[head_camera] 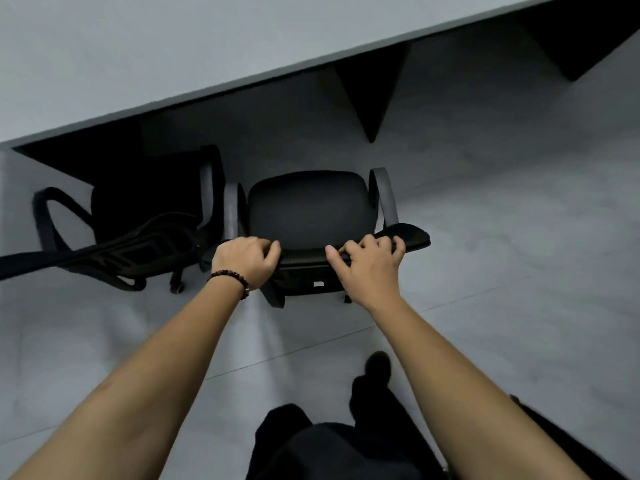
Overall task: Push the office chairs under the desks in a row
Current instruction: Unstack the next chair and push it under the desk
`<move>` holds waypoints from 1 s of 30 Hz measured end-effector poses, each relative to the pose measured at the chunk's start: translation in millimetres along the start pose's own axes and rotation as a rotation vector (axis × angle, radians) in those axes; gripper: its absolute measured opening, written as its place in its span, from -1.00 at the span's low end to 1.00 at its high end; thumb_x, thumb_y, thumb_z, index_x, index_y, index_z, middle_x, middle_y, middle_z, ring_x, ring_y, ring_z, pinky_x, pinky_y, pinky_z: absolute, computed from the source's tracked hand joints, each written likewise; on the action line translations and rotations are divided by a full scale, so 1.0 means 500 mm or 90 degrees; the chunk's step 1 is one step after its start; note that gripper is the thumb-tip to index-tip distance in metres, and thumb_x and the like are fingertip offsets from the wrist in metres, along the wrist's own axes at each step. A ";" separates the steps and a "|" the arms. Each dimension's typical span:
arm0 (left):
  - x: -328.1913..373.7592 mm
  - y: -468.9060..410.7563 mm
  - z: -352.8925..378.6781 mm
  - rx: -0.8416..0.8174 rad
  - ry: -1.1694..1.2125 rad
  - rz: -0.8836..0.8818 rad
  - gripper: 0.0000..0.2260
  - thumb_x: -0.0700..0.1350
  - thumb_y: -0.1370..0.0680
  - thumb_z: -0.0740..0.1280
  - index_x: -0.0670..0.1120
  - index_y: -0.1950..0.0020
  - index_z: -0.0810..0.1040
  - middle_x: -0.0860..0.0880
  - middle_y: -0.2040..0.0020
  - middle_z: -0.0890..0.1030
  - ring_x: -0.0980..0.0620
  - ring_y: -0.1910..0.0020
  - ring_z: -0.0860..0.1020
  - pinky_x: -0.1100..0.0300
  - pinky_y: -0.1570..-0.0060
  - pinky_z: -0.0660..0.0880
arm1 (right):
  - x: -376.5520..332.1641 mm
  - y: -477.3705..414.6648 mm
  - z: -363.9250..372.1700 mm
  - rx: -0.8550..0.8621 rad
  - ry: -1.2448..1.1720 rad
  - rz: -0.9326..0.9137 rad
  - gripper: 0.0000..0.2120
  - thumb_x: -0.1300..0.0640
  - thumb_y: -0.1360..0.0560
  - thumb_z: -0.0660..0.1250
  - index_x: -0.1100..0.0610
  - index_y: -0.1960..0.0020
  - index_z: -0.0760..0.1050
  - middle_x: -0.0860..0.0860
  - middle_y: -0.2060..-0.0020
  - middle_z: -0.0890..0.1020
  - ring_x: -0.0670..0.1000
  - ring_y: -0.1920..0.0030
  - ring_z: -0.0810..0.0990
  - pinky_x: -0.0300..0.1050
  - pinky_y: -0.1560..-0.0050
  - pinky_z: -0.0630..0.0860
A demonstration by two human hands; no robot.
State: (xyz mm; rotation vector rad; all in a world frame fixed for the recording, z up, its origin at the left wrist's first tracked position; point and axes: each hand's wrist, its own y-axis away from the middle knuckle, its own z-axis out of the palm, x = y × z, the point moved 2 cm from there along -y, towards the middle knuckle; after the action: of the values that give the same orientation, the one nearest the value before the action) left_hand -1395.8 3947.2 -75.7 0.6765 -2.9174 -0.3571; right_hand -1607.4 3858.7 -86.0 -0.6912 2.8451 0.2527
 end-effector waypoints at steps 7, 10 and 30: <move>0.047 -0.183 -0.040 0.031 0.021 -0.070 -0.50 0.21 -0.57 -0.04 0.00 0.38 0.48 0.03 0.46 0.49 0.00 0.44 0.47 0.19 0.46 0.36 | 0.051 -0.248 -0.035 -0.023 0.007 -0.090 -0.41 -0.39 -0.53 -0.05 -0.04 0.08 0.63 0.00 0.11 0.55 0.11 -0.08 0.43 0.20 -0.41 0.04; 0.047 -0.282 -0.067 0.045 0.021 -0.081 -0.49 0.21 -0.57 -0.04 0.01 0.35 0.53 0.04 0.43 0.49 0.00 0.41 0.45 0.18 0.45 0.31 | 0.050 -0.360 -0.049 -0.023 0.003 -0.101 -0.39 -0.39 -0.52 -0.05 -0.04 0.07 0.63 0.00 0.10 0.55 0.11 -0.10 0.44 0.20 -0.42 0.02; 0.128 -0.609 -0.167 0.016 0.087 -0.103 -0.50 0.18 -0.58 -0.01 -0.05 0.40 0.47 0.03 0.46 0.40 -0.03 0.40 0.42 0.13 0.38 0.23 | 0.112 -0.728 -0.123 -0.102 0.053 -0.107 -0.35 -0.42 -0.50 -0.12 -0.08 -0.04 0.62 0.02 -0.01 0.55 0.14 -0.21 0.41 0.19 -0.45 -0.05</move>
State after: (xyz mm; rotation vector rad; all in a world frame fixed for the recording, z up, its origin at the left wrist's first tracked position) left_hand -1311.2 3636.5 -68.6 0.9062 -2.7499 -0.2789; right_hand -1495.4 3502.4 -82.5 -0.9896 2.8456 0.4378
